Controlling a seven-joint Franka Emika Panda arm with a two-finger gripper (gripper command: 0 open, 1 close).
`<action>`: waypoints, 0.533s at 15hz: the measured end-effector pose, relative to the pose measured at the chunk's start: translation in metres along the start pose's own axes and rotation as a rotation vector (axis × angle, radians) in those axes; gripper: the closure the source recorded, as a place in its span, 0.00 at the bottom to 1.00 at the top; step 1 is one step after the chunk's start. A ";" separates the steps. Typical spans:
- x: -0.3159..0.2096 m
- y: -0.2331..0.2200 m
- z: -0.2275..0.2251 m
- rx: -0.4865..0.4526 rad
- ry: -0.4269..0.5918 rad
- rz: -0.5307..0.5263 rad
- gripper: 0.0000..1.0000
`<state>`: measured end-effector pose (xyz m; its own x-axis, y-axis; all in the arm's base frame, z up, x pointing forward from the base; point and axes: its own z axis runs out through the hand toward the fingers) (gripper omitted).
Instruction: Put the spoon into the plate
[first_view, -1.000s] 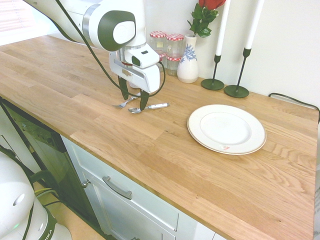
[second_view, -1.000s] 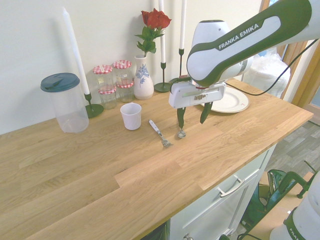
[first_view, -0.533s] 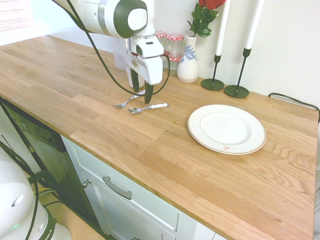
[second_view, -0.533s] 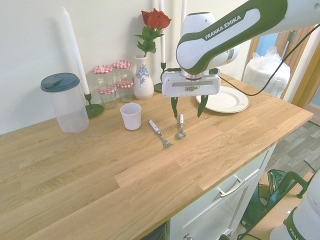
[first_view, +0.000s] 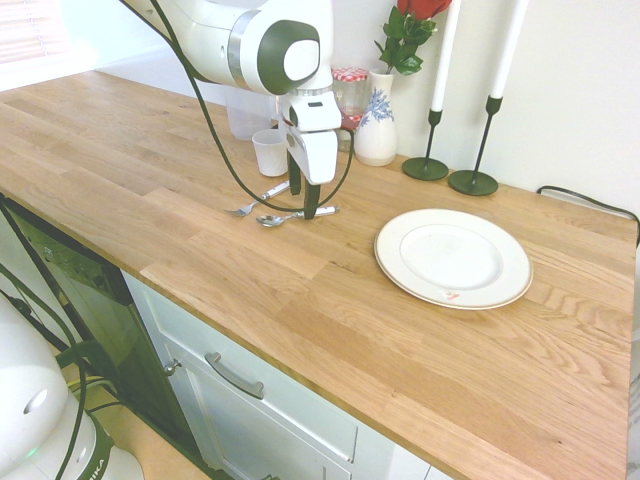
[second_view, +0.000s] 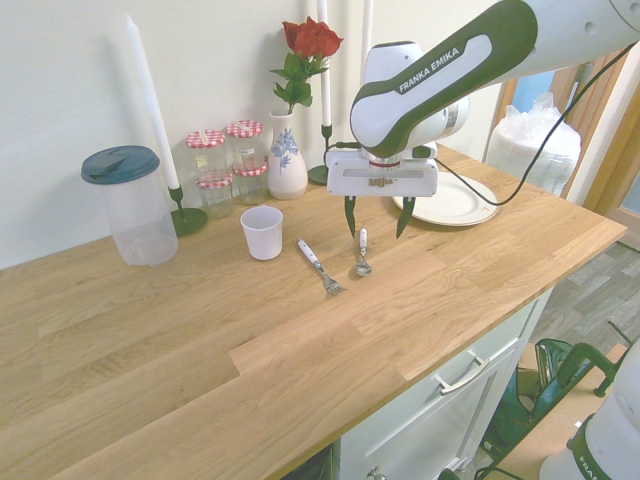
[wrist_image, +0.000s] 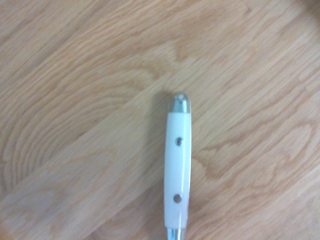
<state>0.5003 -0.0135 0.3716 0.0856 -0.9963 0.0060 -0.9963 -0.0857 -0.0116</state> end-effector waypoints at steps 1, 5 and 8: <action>0.002 -0.003 0.004 0.005 0.000 0.002 0.00; 0.000 -0.014 0.020 0.003 -0.001 0.003 0.00; -0.003 -0.021 0.027 0.001 -0.002 0.001 1.00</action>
<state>0.5210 -0.0087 0.3450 0.0846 -0.9964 0.0044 -0.9963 -0.0847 -0.0131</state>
